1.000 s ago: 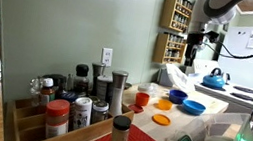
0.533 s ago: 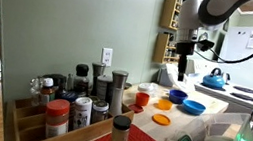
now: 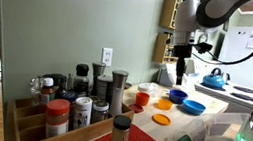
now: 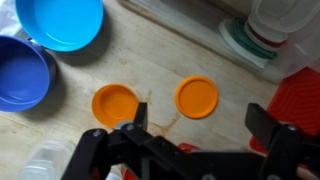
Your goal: Put the orange lid on the orange bowl
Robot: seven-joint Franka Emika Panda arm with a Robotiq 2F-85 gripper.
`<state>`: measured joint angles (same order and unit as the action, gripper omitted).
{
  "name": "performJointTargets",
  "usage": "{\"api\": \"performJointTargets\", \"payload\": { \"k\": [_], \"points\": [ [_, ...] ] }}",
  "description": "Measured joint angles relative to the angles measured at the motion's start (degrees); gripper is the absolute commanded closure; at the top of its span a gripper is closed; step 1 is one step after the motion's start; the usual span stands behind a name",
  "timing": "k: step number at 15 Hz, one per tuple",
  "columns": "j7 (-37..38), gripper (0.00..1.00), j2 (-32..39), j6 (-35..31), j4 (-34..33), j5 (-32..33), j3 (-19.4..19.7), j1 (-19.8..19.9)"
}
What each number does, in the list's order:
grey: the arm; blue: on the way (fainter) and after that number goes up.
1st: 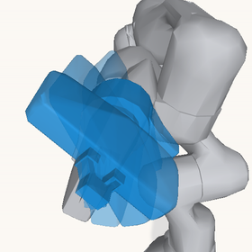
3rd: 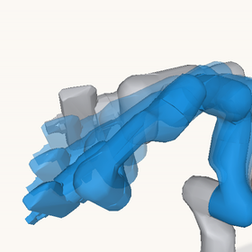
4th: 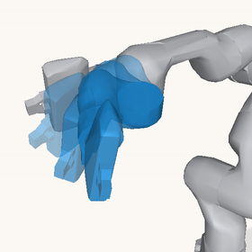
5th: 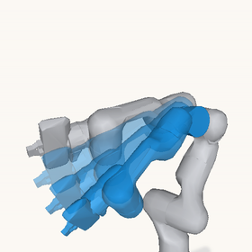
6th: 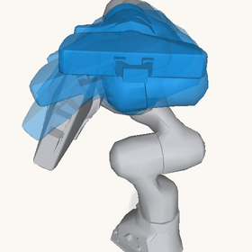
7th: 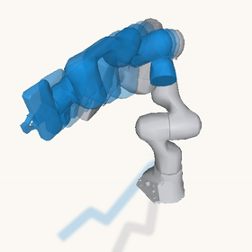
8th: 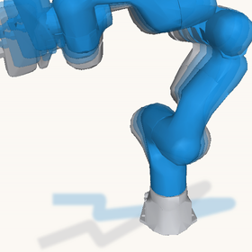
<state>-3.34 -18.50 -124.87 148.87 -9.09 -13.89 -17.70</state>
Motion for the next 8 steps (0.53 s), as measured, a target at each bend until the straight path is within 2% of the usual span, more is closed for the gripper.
{"api": "performJointTargets", "payload": {
  "k": [4,8],
  "points": [
    [0.02,0.0,1.69,-0.05,-0.28,-0.03,-0.75,-0.48],
    [-0.11,0.0,8.21,-5.41,-0.52,0.04,-3.67,-2.48]
  ]
}}
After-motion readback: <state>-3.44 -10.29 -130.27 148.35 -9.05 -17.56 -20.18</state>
